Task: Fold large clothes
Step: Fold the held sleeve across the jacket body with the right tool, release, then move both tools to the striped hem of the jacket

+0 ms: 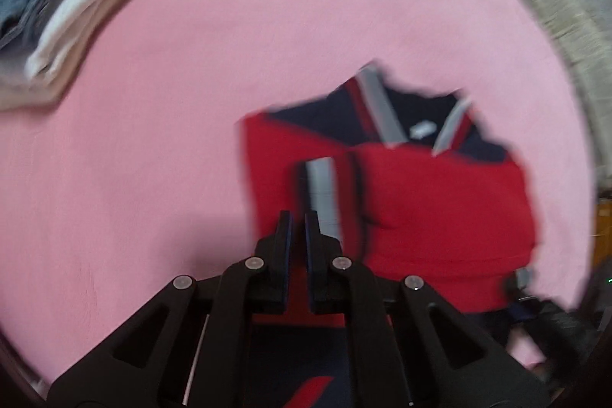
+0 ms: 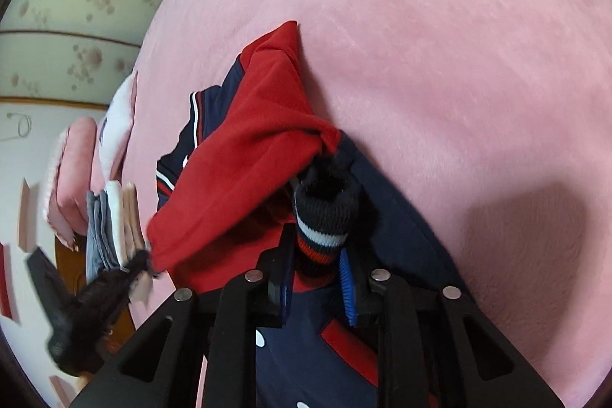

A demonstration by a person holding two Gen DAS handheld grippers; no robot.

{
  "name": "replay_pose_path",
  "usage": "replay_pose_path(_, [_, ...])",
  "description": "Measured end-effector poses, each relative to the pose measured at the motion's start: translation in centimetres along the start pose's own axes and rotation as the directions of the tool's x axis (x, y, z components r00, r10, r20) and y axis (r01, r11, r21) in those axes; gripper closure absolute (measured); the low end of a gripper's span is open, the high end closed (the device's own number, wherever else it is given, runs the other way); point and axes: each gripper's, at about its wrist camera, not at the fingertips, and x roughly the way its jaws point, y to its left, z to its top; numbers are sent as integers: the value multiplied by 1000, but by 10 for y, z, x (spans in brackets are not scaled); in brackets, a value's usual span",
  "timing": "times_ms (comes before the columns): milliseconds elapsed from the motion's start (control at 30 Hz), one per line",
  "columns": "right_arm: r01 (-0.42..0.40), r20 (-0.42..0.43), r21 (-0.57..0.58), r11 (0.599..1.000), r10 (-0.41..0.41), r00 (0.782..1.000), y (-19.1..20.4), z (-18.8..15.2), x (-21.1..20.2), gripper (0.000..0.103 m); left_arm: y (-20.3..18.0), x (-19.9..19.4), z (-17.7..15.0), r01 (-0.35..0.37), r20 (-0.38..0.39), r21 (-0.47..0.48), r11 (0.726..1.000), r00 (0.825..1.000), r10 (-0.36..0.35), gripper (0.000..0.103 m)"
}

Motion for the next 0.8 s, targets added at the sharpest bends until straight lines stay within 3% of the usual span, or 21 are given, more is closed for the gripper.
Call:
replay_pose_path(33, [33, 18, -12, 999, -33, 999, 3, 1, -6, 72, 5, 3, -2, -64, -14, -8, 998, 998, 64, 99])
replay_pose_path(67, [70, 36, -20, 997, -69, 997, 6, 3, -11, 63, 12, 2, -4, -102, -20, -26, 994, 995, 102, 99])
replay_pose_path(100, [115, 66, -30, 993, -113, 991, 11, 5, -21, 61, 20, -2, -5, -114, -17, -63, 991, 993, 113, 99])
replay_pose_path(200, [205, 193, -91, 975, -184, 964, 29, 9, -50, 54, 34, -21, -3, -16, 23, -138, 990, 1000, 20, 99])
replay_pose_path(300, [220, 290, -206, 954, -155, 944, 52, 20, -70, 54, 19, -35, 2, 96, 62, -70, 993, 994, -92, 99])
replay_pose_path(400, [132, 240, -329, 935, -52, 969, 77, 34, -58, 55, -13, -36, 8, 181, 60, 32, 983, 981, -183, 99])
replay_pose_path(467, [48, 175, -375, 926, 20, 984, 95, 41, -38, 75, -34, -27, 10, 208, 34, 62, 976, 977, -210, 99])
replay_pose_path(533, [-27, 85, -401, 916, 67, 994, 111, 44, -11, 81, -54, -19, 13, 200, 30, 83, 976, 979, -203, 99])
replay_pose_path(600, [-55, 5, -451, 891, 64, 998, 128, 40, 21, 84, -64, -7, 11, 153, 29, 105, 983, 987, -157, 99])
replay_pose_path(700, [15, -29, -536, 844, -37, 999, 139, 26, 45, 86, -63, 13, 9, 146, -15, 74, 987, 989, -145, 99])
replay_pose_path(800, [133, 43, -561, 817, -132, 990, 132, 27, 55, 95, -47, 20, 4, 168, -27, 42, 985, 986, -167, 99])
